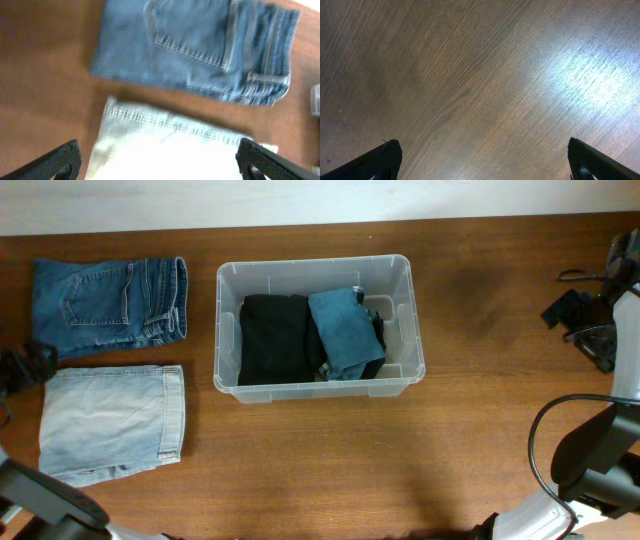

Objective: Pack container
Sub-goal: 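Move the left gripper over the light-grey denim on the left, then lower the left gripper and grasp the light-grey denim's edge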

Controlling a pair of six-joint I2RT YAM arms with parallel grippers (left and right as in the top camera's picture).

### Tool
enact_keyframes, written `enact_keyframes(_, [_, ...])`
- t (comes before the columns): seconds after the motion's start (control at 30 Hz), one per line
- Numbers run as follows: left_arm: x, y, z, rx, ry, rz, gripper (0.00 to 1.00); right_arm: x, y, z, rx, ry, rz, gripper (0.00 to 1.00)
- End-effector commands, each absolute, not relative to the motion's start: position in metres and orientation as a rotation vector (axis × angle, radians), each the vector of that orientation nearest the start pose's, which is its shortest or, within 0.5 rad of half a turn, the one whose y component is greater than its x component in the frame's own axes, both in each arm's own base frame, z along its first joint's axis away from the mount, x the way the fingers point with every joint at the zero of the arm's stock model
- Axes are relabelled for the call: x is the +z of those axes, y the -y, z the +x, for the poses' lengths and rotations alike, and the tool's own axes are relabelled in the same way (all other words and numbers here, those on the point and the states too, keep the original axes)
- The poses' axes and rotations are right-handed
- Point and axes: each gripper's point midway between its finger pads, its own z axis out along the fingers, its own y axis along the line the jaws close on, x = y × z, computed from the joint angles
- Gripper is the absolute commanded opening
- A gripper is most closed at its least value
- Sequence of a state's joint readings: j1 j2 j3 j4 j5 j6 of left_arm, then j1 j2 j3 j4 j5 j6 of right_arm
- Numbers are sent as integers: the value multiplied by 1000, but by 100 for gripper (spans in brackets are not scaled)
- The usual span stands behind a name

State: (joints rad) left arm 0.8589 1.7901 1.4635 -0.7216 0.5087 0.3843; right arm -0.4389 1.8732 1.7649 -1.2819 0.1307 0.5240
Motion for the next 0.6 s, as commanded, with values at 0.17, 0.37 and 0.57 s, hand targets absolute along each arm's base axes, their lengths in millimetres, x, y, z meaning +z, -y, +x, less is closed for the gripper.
enact_keyframes(0.17, [111, -305, 294, -80, -2598, -578, 100, 157, 189, 345, -199, -2602, 1395, 98])
enact_keyframes(0.37, [89, -303, 287, -134, -2650, -593, 99, 157, 189, 345, -199, -2602, 1395, 98])
enact_keyframes(0.57, [63, -296, 289, -228, -2687, -560, 99, 157, 189, 345, -199, -2602, 1395, 98])
